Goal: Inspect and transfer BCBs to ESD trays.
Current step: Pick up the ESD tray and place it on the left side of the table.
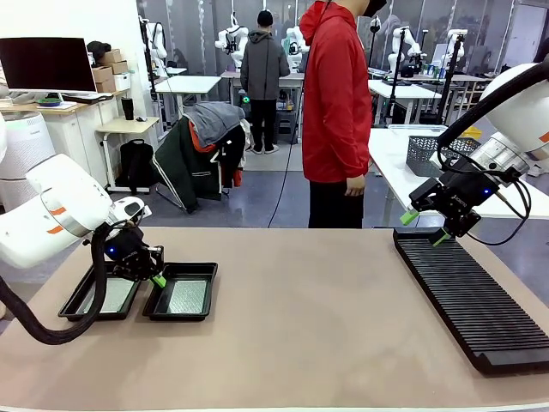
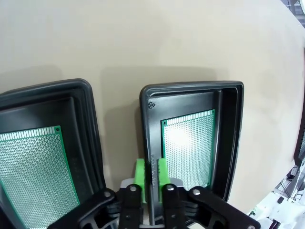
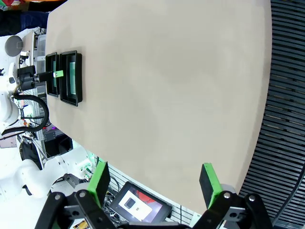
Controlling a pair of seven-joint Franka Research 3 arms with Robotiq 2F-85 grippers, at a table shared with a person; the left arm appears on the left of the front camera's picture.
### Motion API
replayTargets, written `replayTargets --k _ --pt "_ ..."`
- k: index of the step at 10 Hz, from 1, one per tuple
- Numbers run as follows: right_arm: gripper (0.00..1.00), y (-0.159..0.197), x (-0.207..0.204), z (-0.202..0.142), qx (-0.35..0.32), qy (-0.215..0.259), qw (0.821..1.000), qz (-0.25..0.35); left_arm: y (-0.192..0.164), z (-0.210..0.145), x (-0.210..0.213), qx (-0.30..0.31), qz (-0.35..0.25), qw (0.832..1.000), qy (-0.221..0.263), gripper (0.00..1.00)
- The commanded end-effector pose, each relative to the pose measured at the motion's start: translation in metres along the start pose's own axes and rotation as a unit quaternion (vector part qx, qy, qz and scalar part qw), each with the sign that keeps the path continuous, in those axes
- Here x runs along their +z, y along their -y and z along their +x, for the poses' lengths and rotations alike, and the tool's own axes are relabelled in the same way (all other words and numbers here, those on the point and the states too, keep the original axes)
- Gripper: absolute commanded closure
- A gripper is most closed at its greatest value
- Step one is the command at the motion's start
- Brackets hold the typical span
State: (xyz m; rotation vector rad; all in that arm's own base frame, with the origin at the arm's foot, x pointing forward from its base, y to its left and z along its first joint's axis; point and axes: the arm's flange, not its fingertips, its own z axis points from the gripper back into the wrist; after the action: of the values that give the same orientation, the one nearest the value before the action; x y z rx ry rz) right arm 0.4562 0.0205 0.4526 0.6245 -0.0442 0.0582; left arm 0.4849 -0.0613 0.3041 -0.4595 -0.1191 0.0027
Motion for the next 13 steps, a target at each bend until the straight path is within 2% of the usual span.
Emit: replayTargets --k 1,2,3,4,5,6,7,8,9,10,11,13 --pt "0.00 -0.002 0.000 0.000 -0.010 0.005 1.000 -0.008 0.007 0.000 0.003 0.004 0.016 1.000 -0.005 0.67" --pt "0.00 -0.002 0.000 0.000 -0.010 0.005 1.000 -0.008 0.013 0.000 0.007 0.006 0.026 1.000 -0.006 0.64" --pt "0.00 -0.002 0.000 0.000 -0.010 0.005 1.000 -0.008 0.018 -0.001 0.011 0.008 0.035 0.999 -0.003 0.50" --pt "0.00 -0.002 0.000 0.000 -0.010 0.005 1.000 -0.008 0.023 -0.002 0.017 0.001 0.037 0.999 -0.006 0.47" --pt "0.00 -0.002 0.000 0.000 -0.010 0.005 1.000 -0.008 0.030 -0.004 0.024 0.002 0.048 0.999 -0.003 0.33" --pt "0.00 -0.002 0.000 0.000 -0.010 0.005 1.000 -0.008 0.039 -0.006 0.033 0.000 0.061 0.998 -0.008 0.30" --pt "0.00 -0.002 0.000 0.000 -0.010 0.005 1.000 -0.008 0.048 -0.009 0.047 0.001 0.082 0.997 -0.011 0.17" --pt "0.00 -0.002 0.000 0.000 -0.010 0.005 1.000 -0.008 0.054 -0.012 0.059 0.000 0.111 0.994 -0.021 0.13" --pt "0.00 -0.002 0.000 0.000 -0.010 0.005 1.000 -0.008 0.060 -0.014 0.072 0.000 0.143 0.989 -0.034 0.00" --pt "0.00 -0.002 0.000 0.000 -0.010 0.005 1.000 -0.008 0.067 -0.018 0.083 0.002 0.162 0.986 -0.030 0.00" --pt "0.00 -0.002 0.000 0.000 -0.010 0.005 1.000 -0.008 0.075 -0.024 0.093 0.000 0.185 0.982 -0.029 0.07" --pt "0.00 -0.002 0.000 0.000 -0.010 0.005 1.000 -0.008 0.084 -0.031 0.110 -0.015 0.209 0.977 -0.036 0.07"
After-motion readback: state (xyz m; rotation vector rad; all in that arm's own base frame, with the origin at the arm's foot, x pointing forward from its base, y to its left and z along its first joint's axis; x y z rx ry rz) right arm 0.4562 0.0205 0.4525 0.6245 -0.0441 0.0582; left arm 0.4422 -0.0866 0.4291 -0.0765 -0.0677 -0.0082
